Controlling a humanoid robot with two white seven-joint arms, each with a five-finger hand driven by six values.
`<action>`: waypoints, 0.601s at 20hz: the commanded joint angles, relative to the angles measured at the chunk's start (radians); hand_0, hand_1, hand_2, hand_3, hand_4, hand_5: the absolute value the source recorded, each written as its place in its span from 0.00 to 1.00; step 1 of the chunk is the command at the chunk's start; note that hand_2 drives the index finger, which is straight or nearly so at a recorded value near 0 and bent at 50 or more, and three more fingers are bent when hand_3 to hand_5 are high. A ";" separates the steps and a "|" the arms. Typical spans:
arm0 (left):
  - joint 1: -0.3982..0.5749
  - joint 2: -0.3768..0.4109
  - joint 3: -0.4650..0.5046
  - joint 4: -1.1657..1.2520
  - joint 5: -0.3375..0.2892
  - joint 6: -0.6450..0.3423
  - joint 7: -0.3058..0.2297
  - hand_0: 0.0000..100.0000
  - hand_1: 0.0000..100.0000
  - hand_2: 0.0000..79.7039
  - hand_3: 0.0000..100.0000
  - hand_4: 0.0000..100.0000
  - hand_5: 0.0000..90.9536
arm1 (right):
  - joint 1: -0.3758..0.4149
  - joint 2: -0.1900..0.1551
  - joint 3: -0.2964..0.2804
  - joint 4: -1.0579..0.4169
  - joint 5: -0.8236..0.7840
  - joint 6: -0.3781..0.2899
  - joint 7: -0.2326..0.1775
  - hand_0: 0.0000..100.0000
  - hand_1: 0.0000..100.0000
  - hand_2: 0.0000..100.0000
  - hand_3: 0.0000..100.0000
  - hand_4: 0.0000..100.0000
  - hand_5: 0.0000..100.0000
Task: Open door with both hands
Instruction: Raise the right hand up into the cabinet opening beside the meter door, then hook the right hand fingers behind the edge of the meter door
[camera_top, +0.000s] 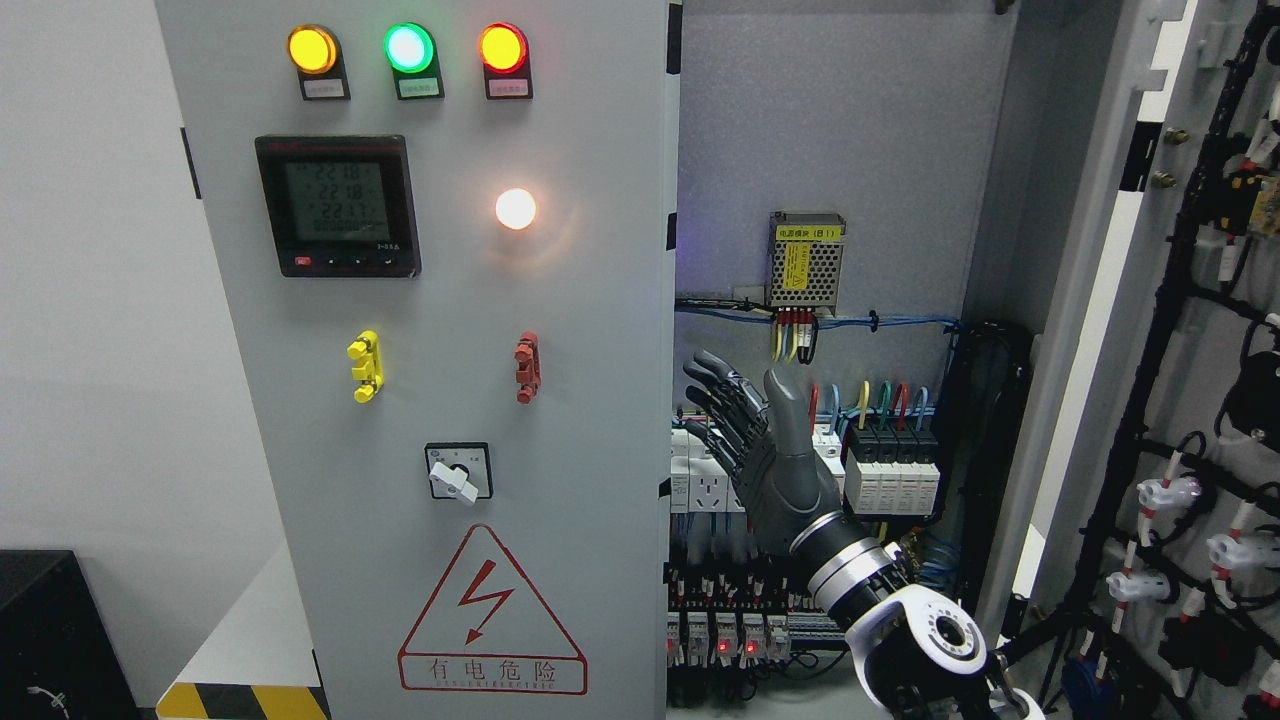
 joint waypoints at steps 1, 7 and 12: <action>0.000 0.000 0.000 0.005 -0.001 0.000 -0.001 0.00 0.00 0.00 0.00 0.00 0.00 | -0.022 -0.034 -0.006 0.054 -0.036 0.003 0.036 0.00 0.00 0.00 0.00 0.00 0.00; 0.000 0.000 0.000 0.005 0.001 0.000 0.001 0.00 0.00 0.00 0.00 0.00 0.00 | -0.042 -0.036 -0.008 0.089 -0.074 0.001 0.100 0.00 0.00 0.00 0.00 0.00 0.00; 0.000 0.000 0.000 0.005 0.001 0.000 0.001 0.00 0.00 0.00 0.00 0.00 0.00 | -0.072 -0.059 -0.011 0.129 -0.080 0.003 0.123 0.00 0.00 0.00 0.00 0.00 0.00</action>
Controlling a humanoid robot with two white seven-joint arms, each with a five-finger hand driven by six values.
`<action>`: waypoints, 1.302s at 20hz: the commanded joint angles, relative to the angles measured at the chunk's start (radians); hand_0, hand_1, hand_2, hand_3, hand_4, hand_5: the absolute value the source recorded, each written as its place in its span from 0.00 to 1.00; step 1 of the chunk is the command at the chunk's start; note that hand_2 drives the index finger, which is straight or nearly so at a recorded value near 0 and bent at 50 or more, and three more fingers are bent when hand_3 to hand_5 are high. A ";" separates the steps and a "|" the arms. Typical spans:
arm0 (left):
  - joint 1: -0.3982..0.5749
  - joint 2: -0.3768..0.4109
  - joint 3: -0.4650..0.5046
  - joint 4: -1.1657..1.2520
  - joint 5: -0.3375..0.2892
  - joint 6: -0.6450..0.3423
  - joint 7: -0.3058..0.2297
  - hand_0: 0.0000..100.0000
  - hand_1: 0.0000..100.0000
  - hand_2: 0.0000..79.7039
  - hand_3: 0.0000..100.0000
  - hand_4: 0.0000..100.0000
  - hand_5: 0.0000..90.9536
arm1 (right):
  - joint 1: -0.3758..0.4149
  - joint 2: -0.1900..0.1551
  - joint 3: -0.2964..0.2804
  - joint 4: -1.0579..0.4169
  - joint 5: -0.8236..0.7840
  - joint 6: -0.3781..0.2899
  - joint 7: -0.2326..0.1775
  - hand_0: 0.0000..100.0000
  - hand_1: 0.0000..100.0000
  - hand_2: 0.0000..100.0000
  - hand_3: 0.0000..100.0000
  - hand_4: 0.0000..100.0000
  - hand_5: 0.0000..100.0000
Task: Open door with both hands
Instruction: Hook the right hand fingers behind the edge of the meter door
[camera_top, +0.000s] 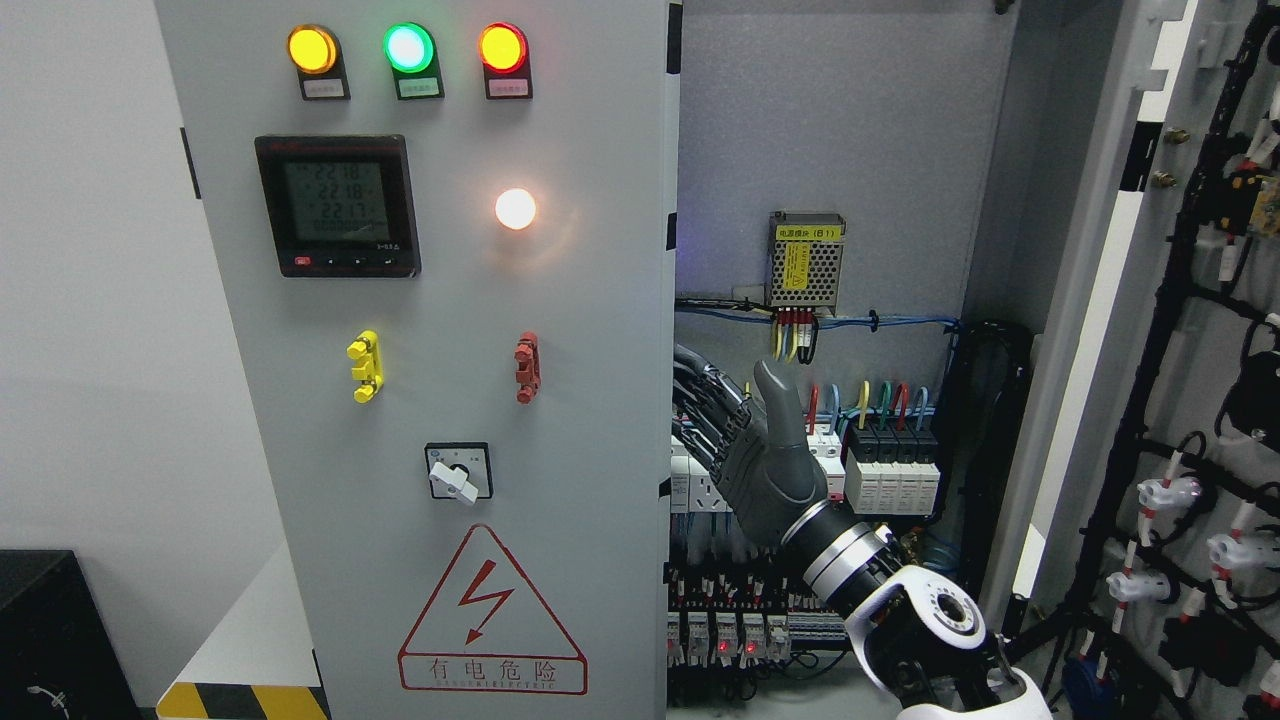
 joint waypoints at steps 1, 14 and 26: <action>0.000 0.000 0.000 0.006 0.001 0.000 0.001 0.00 0.00 0.00 0.00 0.00 0.00 | -0.029 -0.044 -0.005 0.076 -0.021 0.001 0.027 0.00 0.00 0.00 0.00 0.00 0.00; 0.000 0.000 0.000 0.006 -0.001 0.000 0.001 0.00 0.00 0.00 0.00 0.00 0.00 | -0.075 -0.047 -0.007 0.164 -0.020 -0.007 0.153 0.00 0.00 0.00 0.00 0.00 0.00; 0.000 0.000 0.000 0.006 -0.001 0.000 0.001 0.00 0.00 0.00 0.00 0.00 0.00 | -0.077 -0.047 -0.027 0.154 -0.020 0.004 0.234 0.00 0.00 0.00 0.00 0.00 0.00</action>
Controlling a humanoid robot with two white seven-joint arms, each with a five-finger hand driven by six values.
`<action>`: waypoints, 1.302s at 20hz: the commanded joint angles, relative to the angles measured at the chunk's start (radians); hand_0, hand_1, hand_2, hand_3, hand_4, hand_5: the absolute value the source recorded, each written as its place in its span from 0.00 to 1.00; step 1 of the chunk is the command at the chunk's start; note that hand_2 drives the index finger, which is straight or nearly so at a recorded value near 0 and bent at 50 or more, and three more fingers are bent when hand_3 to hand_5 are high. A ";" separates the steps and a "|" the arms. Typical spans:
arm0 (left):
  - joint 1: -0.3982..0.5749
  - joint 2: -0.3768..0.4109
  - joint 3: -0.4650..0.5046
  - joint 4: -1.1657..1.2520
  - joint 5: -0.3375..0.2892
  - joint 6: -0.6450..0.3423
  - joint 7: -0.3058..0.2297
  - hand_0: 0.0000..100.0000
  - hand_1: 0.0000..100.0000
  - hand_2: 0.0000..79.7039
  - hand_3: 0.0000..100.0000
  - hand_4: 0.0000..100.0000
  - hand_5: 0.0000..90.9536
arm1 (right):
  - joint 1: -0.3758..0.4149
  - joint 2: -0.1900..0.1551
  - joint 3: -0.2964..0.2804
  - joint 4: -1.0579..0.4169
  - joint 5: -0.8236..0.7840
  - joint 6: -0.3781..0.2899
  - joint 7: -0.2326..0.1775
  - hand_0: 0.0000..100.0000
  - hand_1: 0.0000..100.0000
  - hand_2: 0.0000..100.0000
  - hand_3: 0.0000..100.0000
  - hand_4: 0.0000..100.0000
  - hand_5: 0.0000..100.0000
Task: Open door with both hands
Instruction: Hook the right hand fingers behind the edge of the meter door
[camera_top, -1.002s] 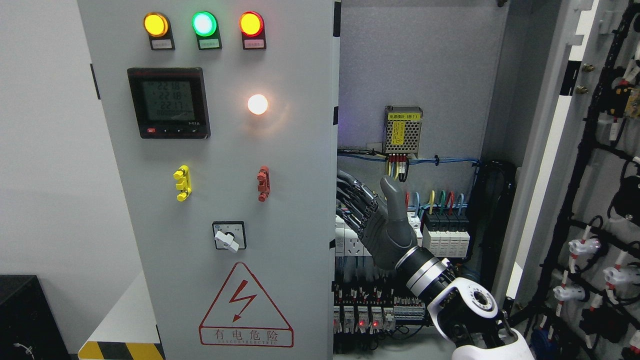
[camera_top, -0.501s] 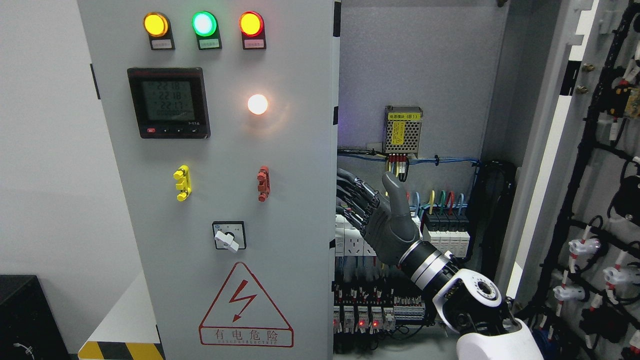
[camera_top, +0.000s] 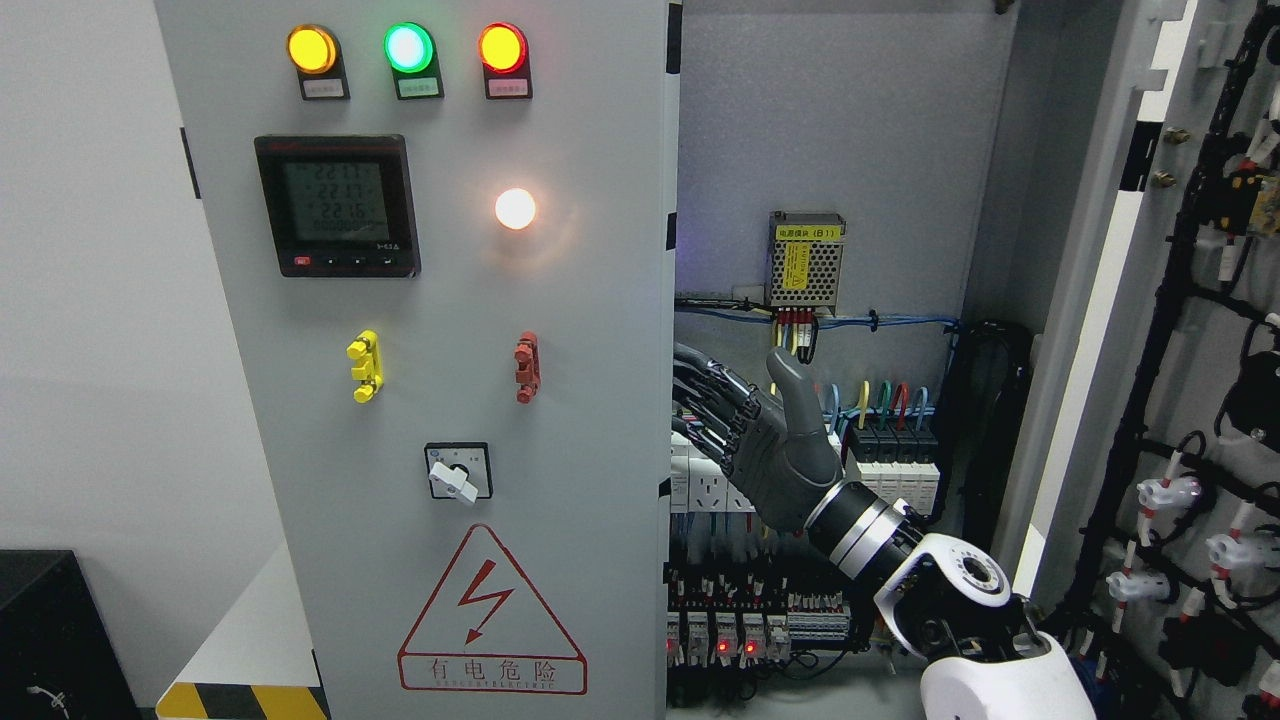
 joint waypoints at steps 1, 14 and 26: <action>0.000 0.000 0.000 0.006 0.000 0.000 0.000 0.00 0.00 0.00 0.00 0.00 0.00 | -0.003 -0.005 -0.009 0.010 0.000 0.005 0.027 0.00 0.00 0.00 0.00 0.00 0.00; 0.000 0.000 0.000 0.006 0.001 0.000 0.000 0.00 0.00 0.00 0.00 0.00 0.00 | -0.020 -0.003 -0.009 -0.008 -0.002 0.041 0.092 0.00 0.00 0.00 0.00 0.00 0.00; 0.000 0.000 0.000 0.006 0.001 0.000 -0.002 0.00 0.00 0.00 0.00 0.00 0.00 | -0.018 -0.003 -0.007 -0.010 -0.002 0.055 0.149 0.00 0.00 0.00 0.00 0.00 0.00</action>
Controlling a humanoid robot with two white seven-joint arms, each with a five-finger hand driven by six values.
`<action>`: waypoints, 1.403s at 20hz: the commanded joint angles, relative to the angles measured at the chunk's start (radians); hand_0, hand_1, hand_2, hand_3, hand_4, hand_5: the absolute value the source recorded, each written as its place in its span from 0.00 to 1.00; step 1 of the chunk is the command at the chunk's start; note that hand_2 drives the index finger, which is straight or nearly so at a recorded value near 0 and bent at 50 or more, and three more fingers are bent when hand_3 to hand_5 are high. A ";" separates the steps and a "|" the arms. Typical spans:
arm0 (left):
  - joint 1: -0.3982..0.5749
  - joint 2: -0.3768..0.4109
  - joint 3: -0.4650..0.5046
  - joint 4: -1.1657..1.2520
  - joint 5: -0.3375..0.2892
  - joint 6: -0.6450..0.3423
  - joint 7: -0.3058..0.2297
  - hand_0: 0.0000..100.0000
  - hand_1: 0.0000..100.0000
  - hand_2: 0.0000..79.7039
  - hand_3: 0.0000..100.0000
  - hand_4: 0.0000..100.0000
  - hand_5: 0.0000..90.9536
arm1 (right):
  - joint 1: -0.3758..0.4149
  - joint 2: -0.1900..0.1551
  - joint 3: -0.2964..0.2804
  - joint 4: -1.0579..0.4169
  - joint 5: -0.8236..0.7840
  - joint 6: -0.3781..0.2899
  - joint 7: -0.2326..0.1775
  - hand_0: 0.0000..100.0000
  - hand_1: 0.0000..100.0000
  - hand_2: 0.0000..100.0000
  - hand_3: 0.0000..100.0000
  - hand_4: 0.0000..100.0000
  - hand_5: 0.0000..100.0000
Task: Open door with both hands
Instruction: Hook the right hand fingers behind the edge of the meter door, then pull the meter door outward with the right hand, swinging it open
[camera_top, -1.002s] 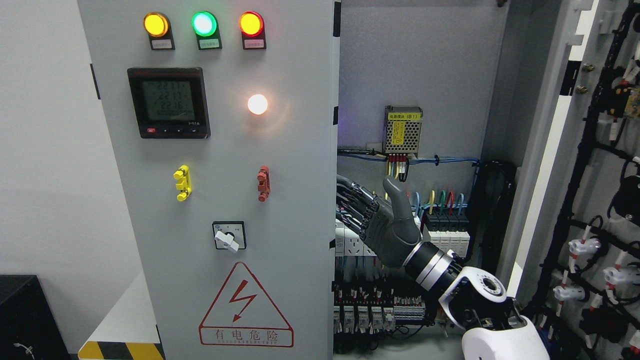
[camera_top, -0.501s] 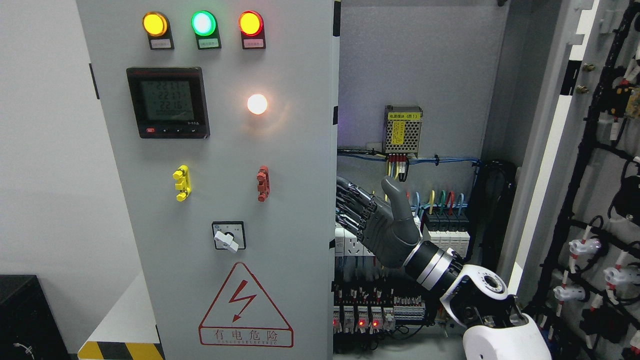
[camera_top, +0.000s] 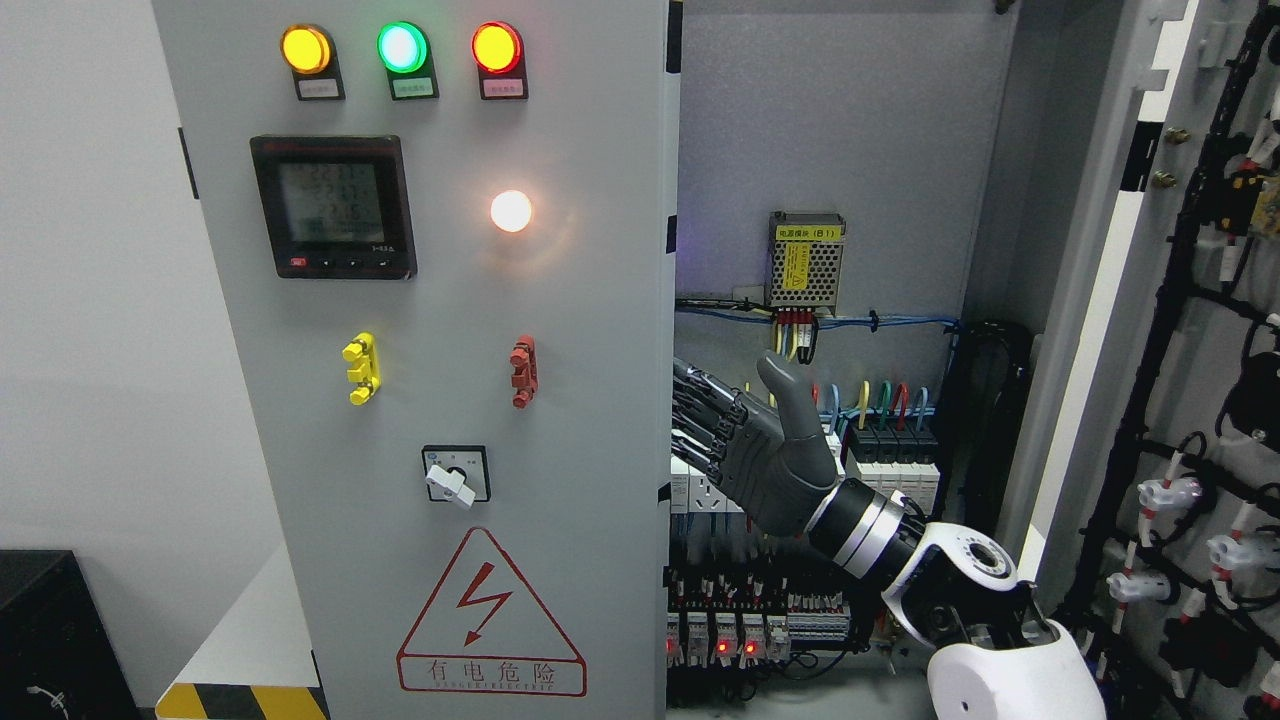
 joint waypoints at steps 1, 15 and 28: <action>0.000 0.000 0.000 0.006 0.001 0.000 0.001 0.00 0.00 0.00 0.00 0.00 0.00 | 0.002 0.000 0.001 -0.003 -0.004 0.003 0.006 0.00 0.00 0.00 0.00 0.00 0.00; 0.000 0.000 0.000 0.006 0.000 0.000 0.001 0.00 0.00 0.00 0.00 0.00 0.00 | 0.041 -0.005 0.017 -0.069 -0.026 0.000 0.055 0.00 0.00 0.00 0.00 0.00 0.00; 0.000 0.000 0.000 0.006 0.001 0.000 -0.001 0.00 0.00 0.00 0.00 0.00 0.00 | 0.347 -0.014 0.288 -0.474 -0.026 -0.002 0.057 0.00 0.00 0.00 0.00 0.00 0.00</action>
